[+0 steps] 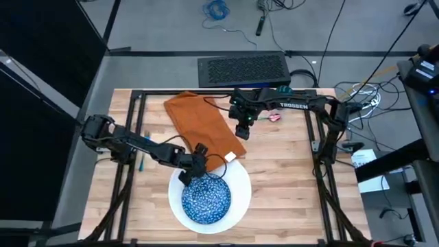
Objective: Set table place
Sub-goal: Fold the orange table napkin
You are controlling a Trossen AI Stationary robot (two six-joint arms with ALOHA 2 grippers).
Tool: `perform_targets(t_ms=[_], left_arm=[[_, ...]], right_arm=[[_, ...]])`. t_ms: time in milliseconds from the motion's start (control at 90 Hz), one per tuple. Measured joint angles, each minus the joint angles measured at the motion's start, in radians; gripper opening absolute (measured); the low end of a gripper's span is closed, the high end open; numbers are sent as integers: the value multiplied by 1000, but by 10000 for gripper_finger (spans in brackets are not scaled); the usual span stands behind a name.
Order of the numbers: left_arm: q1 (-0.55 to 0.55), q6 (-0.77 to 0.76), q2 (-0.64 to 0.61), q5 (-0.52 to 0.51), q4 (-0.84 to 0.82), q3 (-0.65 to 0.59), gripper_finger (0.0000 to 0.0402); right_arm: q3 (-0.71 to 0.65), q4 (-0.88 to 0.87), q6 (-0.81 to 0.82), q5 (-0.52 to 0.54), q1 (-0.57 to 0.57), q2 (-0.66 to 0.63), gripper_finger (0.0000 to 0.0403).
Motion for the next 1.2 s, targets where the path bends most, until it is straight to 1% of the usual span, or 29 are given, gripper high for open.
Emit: perform_targets(t_ms=[89, 211, 267, 356, 422, 689, 733, 811, 878, 967, 1200], left_arm=[[-2, -1, 0, -1, -4, 0, 106], [-3, -3, 0, 13, -9, 0, 24], [-2, -10, 0, 27, -6, 0, 9], [-3, -10, 0, 24, -6, 0, 2], [-3, -10, 0, -9, -9, 0, 0], [7, -34, -30, -128, -37, -1, 0], [15, -34, -33, -130, -28, 0, 0], [33, -34, -37, -138, -40, 0, 0], [47, -34, -37, -138, -40, 0, 0], [59, -35, -37, -140, -53, 0, 0], [62, -56, -39, -145, -86, 0, 0]], right_arm=[[0, 0, 0, 0, 0, 0, 160], [0, 0, 4, 0, 0, 0, 160], [0, 0, 4, 0, 0, 0, 160], [0, 0, 4, 0, 0, 0, 160], [-11, 19, 1, 1, 1, 0, 160], [-184, 242, -25, 0, 75, -4, 160], [-212, 277, -40, 14, 95, -3, 160], [-248, 329, -80, 65, 136, -3, 160], [-266, 353, -117, 133, 169, -3, 160], [-275, 358, -161, 215, 203, -3, 160], [-275, 361, -323, 363, 271, -4, 165]])
